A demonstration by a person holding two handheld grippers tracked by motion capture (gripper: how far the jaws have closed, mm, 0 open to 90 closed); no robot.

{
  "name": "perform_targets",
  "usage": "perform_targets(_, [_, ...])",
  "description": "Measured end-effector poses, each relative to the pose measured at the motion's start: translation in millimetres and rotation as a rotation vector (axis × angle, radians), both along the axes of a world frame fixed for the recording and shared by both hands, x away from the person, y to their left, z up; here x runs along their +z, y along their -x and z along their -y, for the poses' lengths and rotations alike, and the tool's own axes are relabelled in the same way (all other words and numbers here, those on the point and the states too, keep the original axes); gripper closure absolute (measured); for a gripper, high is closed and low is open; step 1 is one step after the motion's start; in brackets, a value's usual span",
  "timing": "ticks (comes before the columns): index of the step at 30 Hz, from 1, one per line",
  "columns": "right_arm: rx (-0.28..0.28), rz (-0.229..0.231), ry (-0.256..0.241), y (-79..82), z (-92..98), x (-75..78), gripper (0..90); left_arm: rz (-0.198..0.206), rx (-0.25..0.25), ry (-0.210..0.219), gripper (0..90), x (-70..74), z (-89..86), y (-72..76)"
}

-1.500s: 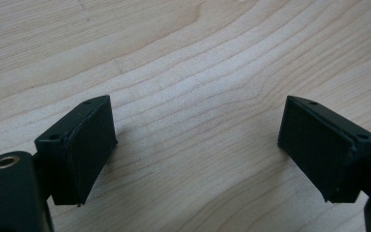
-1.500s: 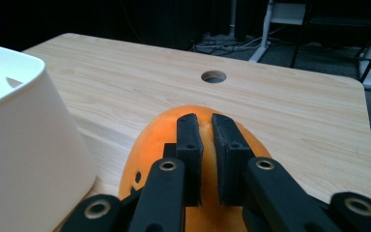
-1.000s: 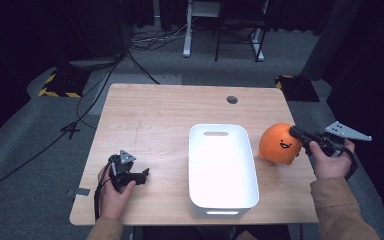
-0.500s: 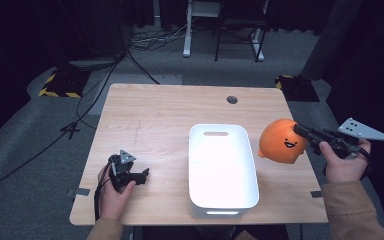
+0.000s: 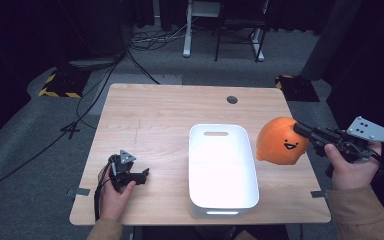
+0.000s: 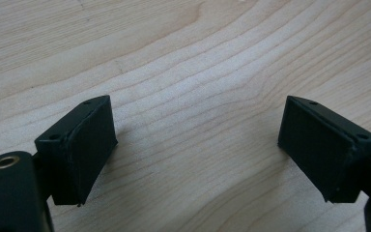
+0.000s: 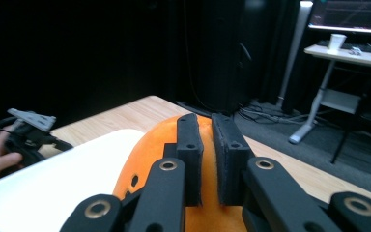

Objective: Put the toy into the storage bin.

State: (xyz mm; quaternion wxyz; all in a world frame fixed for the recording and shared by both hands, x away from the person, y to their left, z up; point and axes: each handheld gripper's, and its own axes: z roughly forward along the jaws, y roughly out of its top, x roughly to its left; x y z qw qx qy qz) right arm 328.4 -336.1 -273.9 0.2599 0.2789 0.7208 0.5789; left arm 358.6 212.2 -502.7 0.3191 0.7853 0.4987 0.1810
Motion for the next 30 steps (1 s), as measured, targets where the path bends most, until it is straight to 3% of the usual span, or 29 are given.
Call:
perform_targets(13, [0.153,0.038,0.000,32.8,-41.2,25.9,83.0,0.001,0.000,-0.001,13.4,0.0,0.7,-1.0])
perform_targets(30, [0.282,0.028,0.012,52.5,-77.7,23.5,82.9,0.000,-0.001,0.000,13.4,0.0,0.7,-1.0])
